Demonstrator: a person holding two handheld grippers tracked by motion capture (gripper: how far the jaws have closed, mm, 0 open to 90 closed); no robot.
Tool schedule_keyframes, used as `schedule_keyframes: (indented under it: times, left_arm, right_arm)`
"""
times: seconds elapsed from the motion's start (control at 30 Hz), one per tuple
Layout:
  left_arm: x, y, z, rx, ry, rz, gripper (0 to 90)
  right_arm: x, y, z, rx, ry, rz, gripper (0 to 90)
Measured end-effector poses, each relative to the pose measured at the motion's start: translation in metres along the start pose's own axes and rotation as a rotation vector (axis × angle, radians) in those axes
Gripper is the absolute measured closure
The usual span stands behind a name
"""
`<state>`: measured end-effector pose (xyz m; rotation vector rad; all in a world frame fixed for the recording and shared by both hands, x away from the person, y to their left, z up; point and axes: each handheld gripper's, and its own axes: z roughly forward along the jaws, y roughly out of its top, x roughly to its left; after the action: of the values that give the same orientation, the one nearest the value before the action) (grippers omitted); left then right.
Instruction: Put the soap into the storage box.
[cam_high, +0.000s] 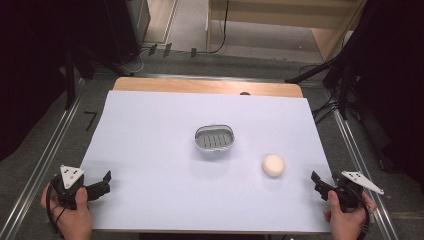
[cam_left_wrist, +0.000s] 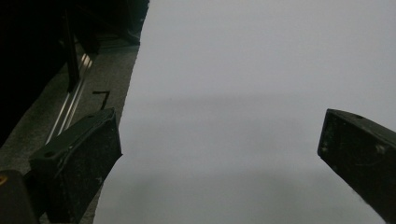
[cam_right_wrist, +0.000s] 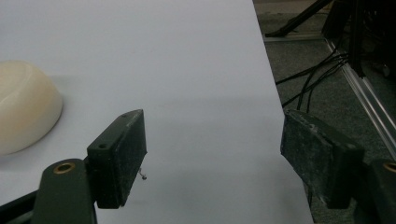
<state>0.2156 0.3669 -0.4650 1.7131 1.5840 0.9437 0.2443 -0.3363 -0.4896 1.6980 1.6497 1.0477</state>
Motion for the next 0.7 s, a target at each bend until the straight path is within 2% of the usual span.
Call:
schedule_keyframes:
  times: [0.07,0.17,0.2,0.27,0.33,0.47,0.5,0.53,0.63,0.7]
  left_arm:
    - [0.000,0.000,-0.001,-0.004,-0.001,0.002,0.1]
    - [0.000,0.000,-0.001,-0.010,0.000,-0.001,0.1]
    - [0.000,-0.001,-0.001,-0.013,0.003,-0.003,0.1]
    - [0.001,-0.001,-0.002,-0.019,0.003,-0.009,0.1]
    - [0.001,-0.001,-0.002,-0.017,0.005,-0.010,0.1]
    - [0.001,-0.001,-0.002,-0.016,0.018,-0.019,0.1]
    - [0.001,-0.001,-0.002,-0.016,0.018,-0.019,0.1]
    - [0.000,-0.001,-0.001,-0.014,0.028,-0.011,0.1]
    - [-0.002,0.000,-0.001,-0.008,0.040,0.003,0.1]
    - [-0.002,0.000,-0.001,-0.007,0.038,0.002,0.1]
  right_arm:
    - [0.004,0.001,0.000,-0.004,-0.001,-0.033,24.5]
    - [0.007,0.002,0.001,-0.012,-0.011,-0.049,25.7]
    - [0.008,0.003,0.001,-0.009,-0.033,-0.060,25.7]
    - [0.010,0.009,0.001,-0.006,-0.023,-0.078,26.8]
    - [0.010,0.016,0.000,0.022,0.067,-0.067,28.5]
    - [0.016,0.017,0.003,0.078,0.152,-0.058,27.1]
    - [0.016,0.017,0.003,0.078,0.152,-0.058,27.1]
    - [0.020,0.017,0.004,0.095,0.186,-0.057,27.0]
    - [0.026,0.018,0.005,0.108,0.232,-0.045,20.7]
    - [0.032,0.019,0.006,0.124,0.246,-0.065,18.8]
